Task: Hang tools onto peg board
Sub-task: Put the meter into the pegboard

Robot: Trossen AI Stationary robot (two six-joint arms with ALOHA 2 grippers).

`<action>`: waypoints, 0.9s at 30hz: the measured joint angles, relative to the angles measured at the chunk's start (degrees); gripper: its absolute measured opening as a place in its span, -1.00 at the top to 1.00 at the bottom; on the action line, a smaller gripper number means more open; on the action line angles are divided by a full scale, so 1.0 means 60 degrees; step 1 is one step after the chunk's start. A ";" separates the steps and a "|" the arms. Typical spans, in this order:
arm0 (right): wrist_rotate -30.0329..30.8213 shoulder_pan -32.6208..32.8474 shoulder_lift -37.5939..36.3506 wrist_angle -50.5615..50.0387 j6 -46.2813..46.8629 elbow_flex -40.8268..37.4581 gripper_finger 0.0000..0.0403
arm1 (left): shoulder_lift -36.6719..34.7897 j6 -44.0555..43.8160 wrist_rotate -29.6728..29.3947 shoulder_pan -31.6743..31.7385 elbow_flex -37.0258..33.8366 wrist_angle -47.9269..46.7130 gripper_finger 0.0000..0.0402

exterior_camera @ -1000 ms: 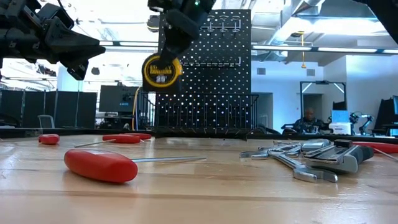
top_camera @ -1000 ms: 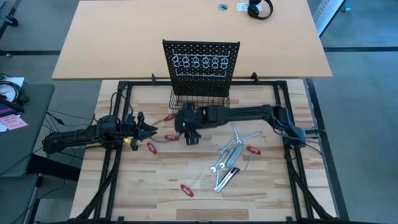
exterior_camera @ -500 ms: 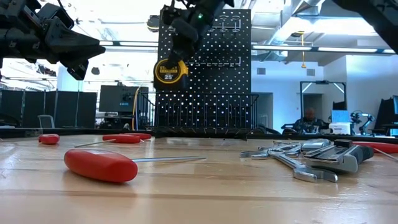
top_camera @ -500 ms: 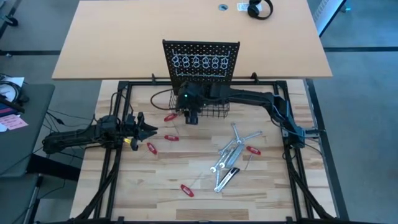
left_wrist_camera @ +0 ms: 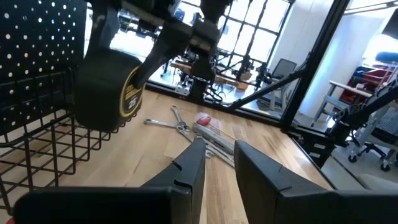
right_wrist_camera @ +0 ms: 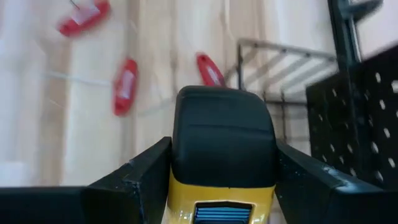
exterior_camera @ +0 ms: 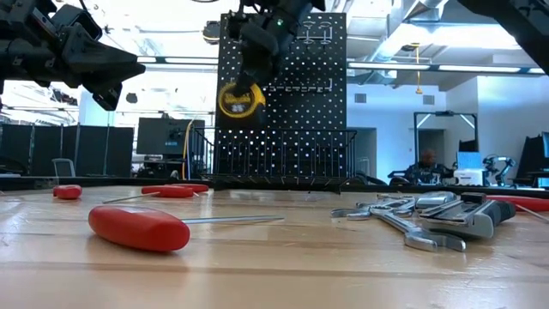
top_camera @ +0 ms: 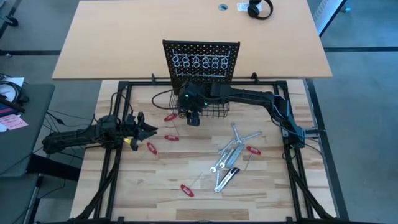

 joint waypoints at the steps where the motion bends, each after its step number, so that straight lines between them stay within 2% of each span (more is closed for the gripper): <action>1: 0.0131 0.0000 0.0000 -0.0073 0.0002 -0.0010 -0.21 | 0.0000 0.0002 0.0000 0.0000 0.0000 0.0000 0.62; 27: -0.0019 -0.0168 0.0557 0.0005 -0.0017 0.0011 -0.21 | 0.0000 -0.0238 0.0000 -0.0001 0.0000 -0.0004 0.62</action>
